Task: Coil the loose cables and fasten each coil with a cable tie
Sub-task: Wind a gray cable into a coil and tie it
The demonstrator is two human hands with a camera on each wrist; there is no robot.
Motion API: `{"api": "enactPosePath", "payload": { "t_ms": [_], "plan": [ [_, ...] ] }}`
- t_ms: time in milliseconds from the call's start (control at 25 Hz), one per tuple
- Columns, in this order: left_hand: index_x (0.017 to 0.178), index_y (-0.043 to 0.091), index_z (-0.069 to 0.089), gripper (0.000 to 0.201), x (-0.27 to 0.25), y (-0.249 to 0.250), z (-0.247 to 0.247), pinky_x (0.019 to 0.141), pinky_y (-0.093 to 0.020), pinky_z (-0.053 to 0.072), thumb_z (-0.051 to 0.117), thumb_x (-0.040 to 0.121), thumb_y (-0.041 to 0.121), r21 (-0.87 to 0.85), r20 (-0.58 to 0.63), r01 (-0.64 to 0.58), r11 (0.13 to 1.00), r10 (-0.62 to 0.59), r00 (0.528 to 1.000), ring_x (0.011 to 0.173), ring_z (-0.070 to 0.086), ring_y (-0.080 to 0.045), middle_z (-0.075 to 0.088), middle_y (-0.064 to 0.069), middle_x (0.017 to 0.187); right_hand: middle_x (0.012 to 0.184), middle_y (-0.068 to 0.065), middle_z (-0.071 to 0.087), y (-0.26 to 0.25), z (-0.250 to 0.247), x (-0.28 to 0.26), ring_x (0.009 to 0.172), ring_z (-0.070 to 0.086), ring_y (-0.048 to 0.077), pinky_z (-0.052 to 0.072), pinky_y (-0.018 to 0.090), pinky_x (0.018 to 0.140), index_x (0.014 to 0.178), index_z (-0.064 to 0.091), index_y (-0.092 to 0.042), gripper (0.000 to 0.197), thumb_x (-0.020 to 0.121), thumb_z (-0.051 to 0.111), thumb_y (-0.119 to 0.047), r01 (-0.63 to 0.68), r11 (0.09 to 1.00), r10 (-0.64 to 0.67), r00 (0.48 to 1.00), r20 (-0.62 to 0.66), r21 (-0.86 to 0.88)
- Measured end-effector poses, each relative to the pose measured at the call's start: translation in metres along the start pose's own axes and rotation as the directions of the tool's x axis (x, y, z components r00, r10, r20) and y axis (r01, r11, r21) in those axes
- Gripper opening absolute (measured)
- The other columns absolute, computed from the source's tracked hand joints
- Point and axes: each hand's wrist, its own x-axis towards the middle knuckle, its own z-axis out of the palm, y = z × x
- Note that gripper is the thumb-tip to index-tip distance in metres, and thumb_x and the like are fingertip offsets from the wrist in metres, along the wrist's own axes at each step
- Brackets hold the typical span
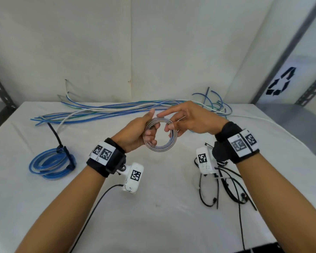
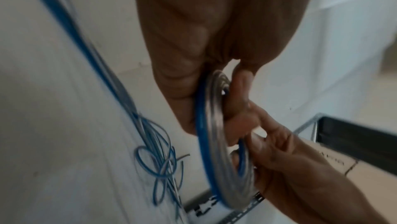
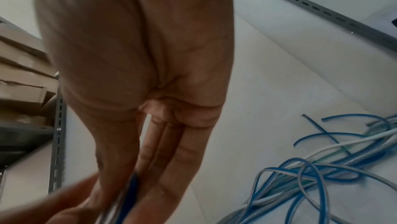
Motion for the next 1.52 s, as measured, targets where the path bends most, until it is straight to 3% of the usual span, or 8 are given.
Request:
{"api": "enactPosePath", "payload": {
  "t_ms": [360, 520, 600, 800, 880, 1000, 1320, 1520],
  "plan": [
    [0.075, 0.013, 0.049, 0.045, 0.005, -0.011, 0.007, 0.043, -0.02, 0.036, 0.034, 0.11, 0.037, 0.031, -0.016, 0.066, 0.997, -0.066, 0.998, 0.04, 0.021, -0.007, 0.026, 0.008, 0.053, 0.1, 0.012, 0.075, 0.026, -0.009, -0.007, 0.081, 0.073, 0.026, 0.06, 0.034, 0.07, 0.118, 0.069, -0.015, 0.023, 0.1, 0.057, -0.006, -0.364, 0.927, 0.359, 0.931, -0.067, -0.092],
    [0.075, 0.014, 0.049, 0.044, 0.005, -0.01, 0.007, 0.044, -0.02, 0.037, 0.034, 0.11, 0.036, 0.084, -0.034, 0.033, 0.996, -0.03, 0.999, 0.041, 0.021, -0.008, 0.025, 0.008, 0.053, 0.093, -0.005, 0.06, 0.066, -0.003, -0.018, 0.078, 0.061, 0.016, 0.052, 0.028, 0.072, 0.106, 0.074, -0.015, 0.023, 0.084, 0.077, -0.009, -0.467, 0.482, 0.603, 0.791, -0.106, -0.741],
    [0.074, 0.014, 0.048, 0.044, 0.004, -0.008, 0.005, 0.043, -0.02, 0.037, 0.035, 0.11, 0.035, 0.087, -0.044, 0.016, 0.996, -0.012, 0.999, 0.042, 0.021, -0.009, 0.025, 0.009, 0.053, 0.097, 0.0, 0.064, 0.079, 0.008, -0.02, 0.085, 0.061, 0.019, 0.046, 0.026, 0.073, 0.103, 0.075, -0.014, 0.025, 0.079, 0.083, -0.014, -0.443, 0.451, 0.626, 0.776, -0.079, -0.775],
    [0.071, 0.015, 0.047, 0.044, 0.003, 0.0, -0.006, 0.042, -0.021, 0.034, 0.036, 0.11, 0.035, 0.076, -0.135, -0.039, 0.996, 0.049, 0.99, 0.047, 0.021, -0.012, 0.022, 0.006, 0.058, 0.092, 0.001, 0.066, 0.072, 0.005, -0.012, 0.089, 0.062, 0.021, 0.049, 0.027, 0.072, 0.095, 0.076, -0.011, 0.008, 0.087, 0.075, -0.011, -0.388, 0.544, 0.483, 0.87, -0.1, -0.744],
    [0.072, 0.015, 0.047, 0.044, 0.001, 0.002, -0.014, 0.042, -0.021, 0.033, 0.036, 0.11, 0.034, 0.074, -0.207, -0.077, 0.994, 0.091, 0.974, 0.047, 0.022, -0.012, 0.022, 0.006, 0.057, 0.089, 0.002, 0.068, 0.056, 0.003, 0.0, 0.082, 0.064, 0.019, 0.051, 0.031, 0.077, 0.089, 0.07, -0.014, 0.006, 0.088, 0.074, -0.011, -0.301, 0.751, 0.241, 0.954, -0.181, -0.588],
    [0.073, 0.015, 0.045, 0.042, 0.003, 0.006, -0.023, 0.043, -0.022, 0.031, 0.035, 0.11, 0.031, 0.042, -0.304, -0.146, 0.988, 0.152, 0.94, 0.047, 0.02, -0.013, 0.021, 0.008, 0.053, 0.079, 0.016, 0.073, 0.017, 0.015, 0.016, 0.063, 0.063, 0.018, 0.052, 0.025, 0.064, 0.096, 0.058, -0.008, 0.015, 0.091, 0.07, -0.002, -0.065, 0.994, 0.024, 0.918, -0.395, -0.092],
    [0.074, 0.013, 0.051, 0.044, -0.001, 0.019, -0.054, 0.048, -0.025, 0.039, 0.038, 0.109, 0.037, 0.319, -0.499, -0.29, 0.903, 0.419, 0.759, 0.049, 0.036, -0.012, 0.037, 0.001, 0.059, 0.097, 0.012, 0.067, -0.017, 0.057, 0.045, 0.079, 0.064, 0.019, 0.054, 0.03, 0.075, 0.118, 0.067, 0.0, 0.027, 0.104, 0.045, 0.0, -0.011, 0.907, -0.021, 0.997, 0.072, 0.42],
    [0.078, 0.009, 0.05, 0.041, -0.009, 0.025, -0.054, 0.052, -0.032, 0.033, 0.039, 0.109, 0.033, 0.339, -0.463, -0.349, 0.874, 0.478, 0.746, 0.054, 0.028, -0.014, 0.032, 0.005, 0.058, 0.073, 0.007, 0.066, -0.019, 0.065, 0.059, 0.06, 0.061, 0.016, 0.051, 0.025, 0.057, 0.099, 0.069, 0.009, 0.023, 0.102, 0.06, -0.012, 0.166, 0.962, -0.106, 0.959, -0.262, 0.217]
  ]
}}
